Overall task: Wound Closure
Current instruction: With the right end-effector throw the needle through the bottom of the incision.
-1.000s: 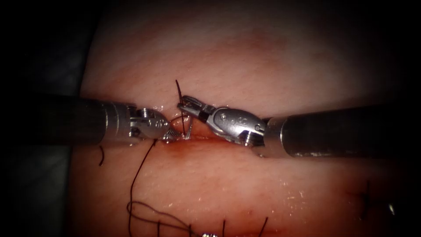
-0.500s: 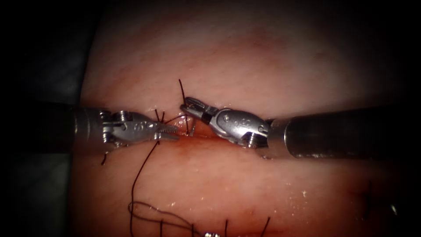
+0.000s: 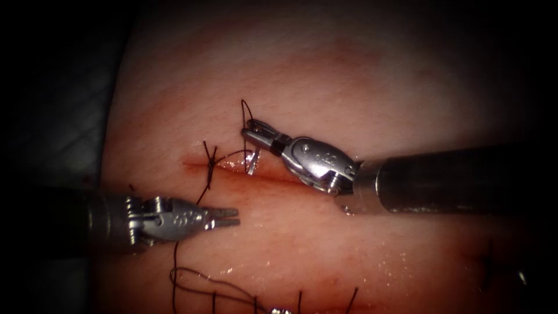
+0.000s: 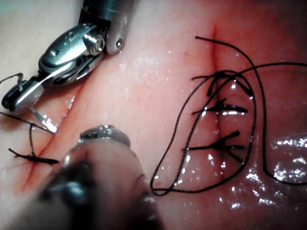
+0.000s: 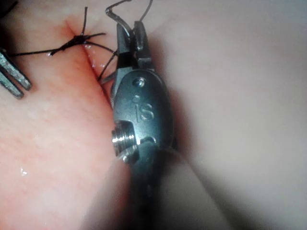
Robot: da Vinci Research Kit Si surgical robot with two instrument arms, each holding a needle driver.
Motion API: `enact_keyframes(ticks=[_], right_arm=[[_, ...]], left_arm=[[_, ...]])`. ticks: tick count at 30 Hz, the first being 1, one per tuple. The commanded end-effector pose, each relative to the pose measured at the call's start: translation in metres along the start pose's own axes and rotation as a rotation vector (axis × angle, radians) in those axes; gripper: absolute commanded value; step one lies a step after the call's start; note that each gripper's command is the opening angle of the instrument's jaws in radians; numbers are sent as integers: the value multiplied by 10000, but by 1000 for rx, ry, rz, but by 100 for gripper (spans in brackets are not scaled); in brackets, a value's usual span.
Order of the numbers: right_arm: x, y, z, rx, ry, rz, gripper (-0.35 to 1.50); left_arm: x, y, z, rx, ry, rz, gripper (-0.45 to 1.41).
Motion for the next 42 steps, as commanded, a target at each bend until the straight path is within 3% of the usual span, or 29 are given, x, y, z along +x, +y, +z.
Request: enact_keyframes(ticks=[1, 6, 17, 34, 42], right_arm=[[-6, -4, 8, 11, -19, 8, -35], [-6, -4, 13, 41, -57, 49, -35], [-6, 2, 23, 114, -142, 330, -35], [-4, 8, 26, 203, -187, 450, -35], [-5, 8, 36, 286, -227, 621, -35]], left_arm=[[-5, 4, 12, 1, 6, 4, -18], [-12, 6, 21, -12, -3, 16, -20], [-31, -12, 32, -11, -2, 17, -28], [-45, -21, 39, -25, -1, 21, -35], [-53, -27, 42, -26, -2, 26, -37]])
